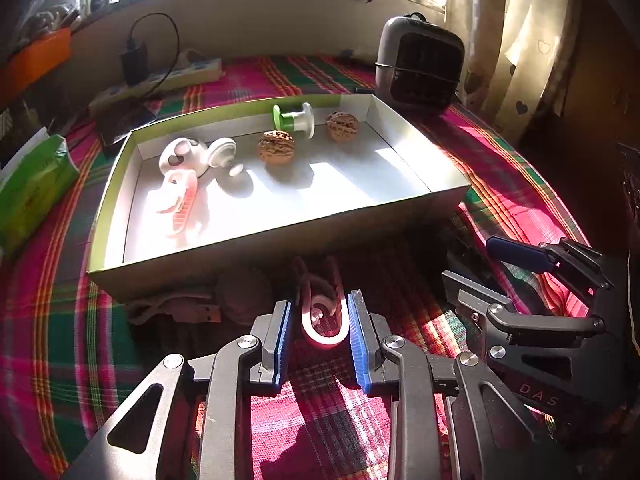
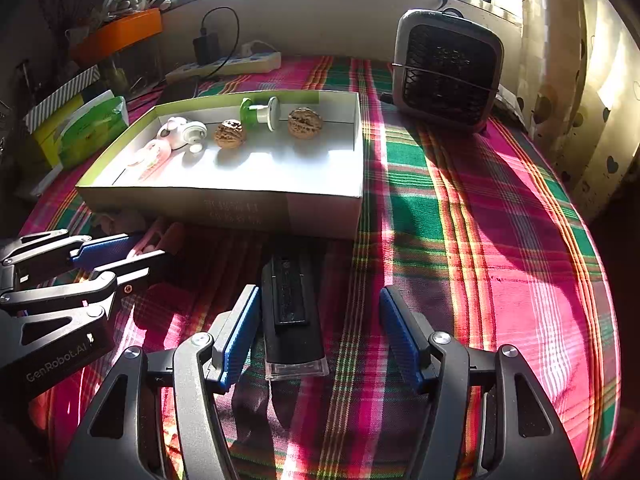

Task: Organize objects
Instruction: 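Close the left tool on the pink-and-white hook clip while the right tool hovers over the black cylinder, then close the right tool around the black cylindrical device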

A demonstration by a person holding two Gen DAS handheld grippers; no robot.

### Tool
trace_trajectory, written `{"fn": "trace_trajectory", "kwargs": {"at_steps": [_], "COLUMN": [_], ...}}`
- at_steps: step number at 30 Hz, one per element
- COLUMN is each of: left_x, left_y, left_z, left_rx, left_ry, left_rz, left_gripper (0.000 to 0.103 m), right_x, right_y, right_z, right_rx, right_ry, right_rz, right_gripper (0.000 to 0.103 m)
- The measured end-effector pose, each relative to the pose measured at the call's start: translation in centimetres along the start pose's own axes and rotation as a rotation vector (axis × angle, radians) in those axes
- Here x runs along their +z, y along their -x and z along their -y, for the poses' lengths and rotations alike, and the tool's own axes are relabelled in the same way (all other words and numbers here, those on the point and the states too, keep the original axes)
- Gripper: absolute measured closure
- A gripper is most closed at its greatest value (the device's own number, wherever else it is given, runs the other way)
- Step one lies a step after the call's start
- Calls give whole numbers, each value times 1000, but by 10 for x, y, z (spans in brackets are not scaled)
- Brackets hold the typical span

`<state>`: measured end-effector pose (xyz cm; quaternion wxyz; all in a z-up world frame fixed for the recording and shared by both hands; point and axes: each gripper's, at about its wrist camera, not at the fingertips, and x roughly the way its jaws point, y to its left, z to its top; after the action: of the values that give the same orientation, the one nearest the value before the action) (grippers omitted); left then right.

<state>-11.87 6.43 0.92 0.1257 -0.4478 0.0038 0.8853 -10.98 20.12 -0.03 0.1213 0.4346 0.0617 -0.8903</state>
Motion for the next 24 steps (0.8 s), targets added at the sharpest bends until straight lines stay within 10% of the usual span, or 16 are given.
{"fn": "trace_trajectory", "kwargs": {"at_steps": [15,24], "left_x": [-1,-2], "left_y": [1,1], "left_z": [-3,-3], "left_rx": [-3,-4], "left_ry": [8,11], "left_rz": [0,0], "left_gripper": [81,81], "right_x": [2,-1], "right_y": [-1,2], "right_z": [-1,-5], "right_rx": [1,4], "right_ry": [2,4], "right_rz": [2,12], "right_gripper": [44,63]}}
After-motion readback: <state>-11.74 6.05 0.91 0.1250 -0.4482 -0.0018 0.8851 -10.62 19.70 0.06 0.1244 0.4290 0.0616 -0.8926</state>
